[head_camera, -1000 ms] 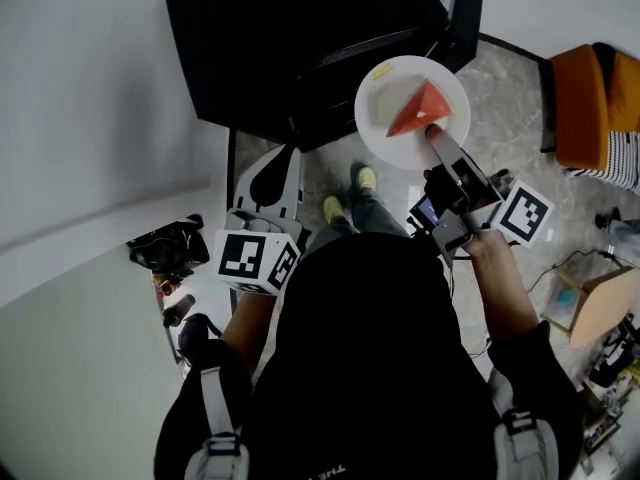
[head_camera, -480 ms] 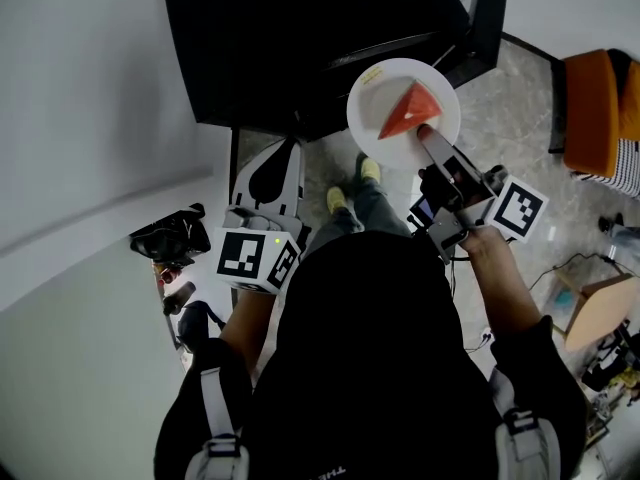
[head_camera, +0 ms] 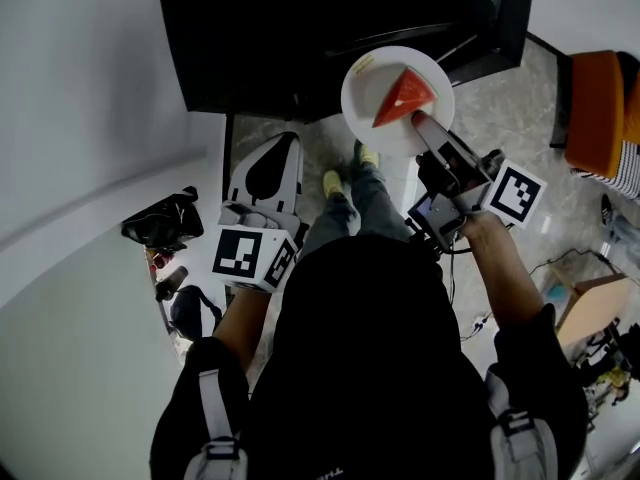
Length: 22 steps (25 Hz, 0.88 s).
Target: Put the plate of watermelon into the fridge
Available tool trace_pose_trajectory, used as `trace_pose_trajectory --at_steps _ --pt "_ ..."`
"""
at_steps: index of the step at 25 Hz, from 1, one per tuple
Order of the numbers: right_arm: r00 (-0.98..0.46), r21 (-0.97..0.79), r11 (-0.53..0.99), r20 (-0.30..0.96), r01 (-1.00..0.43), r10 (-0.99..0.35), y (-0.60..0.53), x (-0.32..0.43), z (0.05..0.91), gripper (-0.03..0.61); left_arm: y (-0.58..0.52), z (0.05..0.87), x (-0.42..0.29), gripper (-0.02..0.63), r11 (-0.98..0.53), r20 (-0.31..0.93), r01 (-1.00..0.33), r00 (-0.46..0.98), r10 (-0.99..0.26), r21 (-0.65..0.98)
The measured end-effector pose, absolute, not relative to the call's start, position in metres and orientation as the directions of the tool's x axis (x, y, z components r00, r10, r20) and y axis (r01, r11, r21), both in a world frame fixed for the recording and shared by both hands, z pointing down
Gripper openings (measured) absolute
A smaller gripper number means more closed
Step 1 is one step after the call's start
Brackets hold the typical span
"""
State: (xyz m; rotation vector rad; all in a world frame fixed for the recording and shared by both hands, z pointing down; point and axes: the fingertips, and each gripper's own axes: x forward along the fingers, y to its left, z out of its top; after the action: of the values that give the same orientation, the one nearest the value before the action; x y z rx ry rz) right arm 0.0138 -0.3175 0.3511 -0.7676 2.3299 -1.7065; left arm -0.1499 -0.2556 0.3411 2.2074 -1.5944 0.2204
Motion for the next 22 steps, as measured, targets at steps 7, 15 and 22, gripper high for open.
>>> trace_pose_trajectory --at_steps 7,15,22 --pt "-0.864 -0.922 0.231 0.171 -0.309 -0.474 -0.318 0.014 0.35 0.034 -0.248 0.331 -0.142 0.014 -0.256 0.361 -0.94 0.324 -0.875 0.224" --pt "-0.865 -0.922 0.238 0.165 -0.306 -0.474 -0.318 0.01 0.359 0.034 -0.235 0.333 -0.142 0.012 -0.219 0.378 -0.948 0.294 -0.878 0.229" --pt "-0.871 -0.926 0.2 0.204 -0.319 -0.446 -0.344 -0.044 0.452 0.035 -0.245 0.415 -0.185 0.012 -0.183 0.428 -0.946 0.287 -0.857 0.267"
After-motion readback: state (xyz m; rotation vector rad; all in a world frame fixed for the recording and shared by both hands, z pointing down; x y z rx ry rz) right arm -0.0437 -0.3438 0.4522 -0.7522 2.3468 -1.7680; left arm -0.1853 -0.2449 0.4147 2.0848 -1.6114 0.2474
